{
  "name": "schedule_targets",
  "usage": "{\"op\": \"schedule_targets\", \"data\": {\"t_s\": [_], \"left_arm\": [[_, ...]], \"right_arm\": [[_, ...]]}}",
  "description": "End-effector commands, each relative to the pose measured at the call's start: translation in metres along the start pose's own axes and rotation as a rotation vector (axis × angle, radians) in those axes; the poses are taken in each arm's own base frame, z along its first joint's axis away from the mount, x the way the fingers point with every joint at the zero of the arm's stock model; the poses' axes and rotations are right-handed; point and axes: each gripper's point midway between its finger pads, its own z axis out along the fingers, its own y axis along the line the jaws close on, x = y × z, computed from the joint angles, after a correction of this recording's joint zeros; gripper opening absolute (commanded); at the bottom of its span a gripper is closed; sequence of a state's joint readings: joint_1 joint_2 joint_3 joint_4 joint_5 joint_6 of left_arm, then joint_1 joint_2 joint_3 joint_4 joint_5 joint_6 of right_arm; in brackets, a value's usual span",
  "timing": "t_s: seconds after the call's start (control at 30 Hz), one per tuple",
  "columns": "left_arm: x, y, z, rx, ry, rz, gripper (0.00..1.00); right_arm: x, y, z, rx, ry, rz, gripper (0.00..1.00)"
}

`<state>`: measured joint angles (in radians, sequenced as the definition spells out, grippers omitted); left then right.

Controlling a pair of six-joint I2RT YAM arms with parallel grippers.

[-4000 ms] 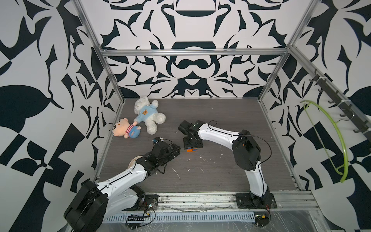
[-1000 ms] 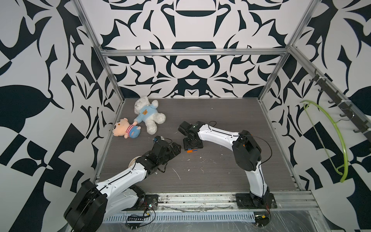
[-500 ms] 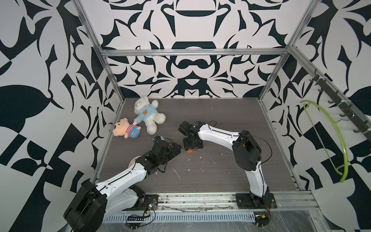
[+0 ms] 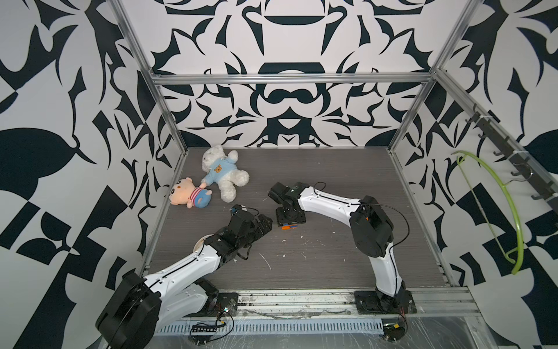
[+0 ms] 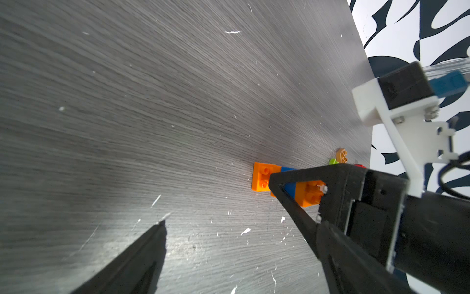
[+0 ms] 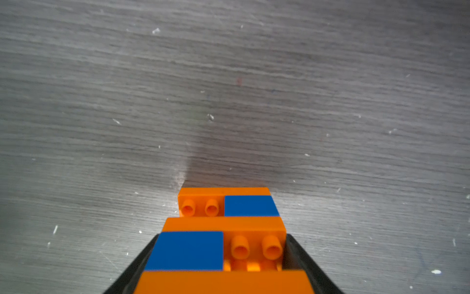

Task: Assemble the number 5 with lego
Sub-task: Assemble the lego brick with the lego brick.

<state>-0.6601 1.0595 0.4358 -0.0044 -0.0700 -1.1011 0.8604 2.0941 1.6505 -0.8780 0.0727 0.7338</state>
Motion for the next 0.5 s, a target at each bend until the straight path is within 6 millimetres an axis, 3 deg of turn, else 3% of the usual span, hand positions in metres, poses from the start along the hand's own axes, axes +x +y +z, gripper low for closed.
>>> {"op": "schedule_targets", "data": {"t_s": [0.0,0.27,0.47], "left_arm": [[-0.005,-0.007,-0.002,0.012,-0.013,-0.002,0.99],[-0.004,-0.012,0.001,0.018,0.003,0.003,0.99],[-0.004,-0.012,0.002,0.016,0.005,0.003,0.99]], "right_arm": [[0.016,-0.023,0.004,0.081,0.057,0.006,0.62],[0.023,-0.021,0.019,0.073,0.089,0.006,0.62],[0.023,-0.02,0.018,0.064,0.087,0.005,0.62]]}}
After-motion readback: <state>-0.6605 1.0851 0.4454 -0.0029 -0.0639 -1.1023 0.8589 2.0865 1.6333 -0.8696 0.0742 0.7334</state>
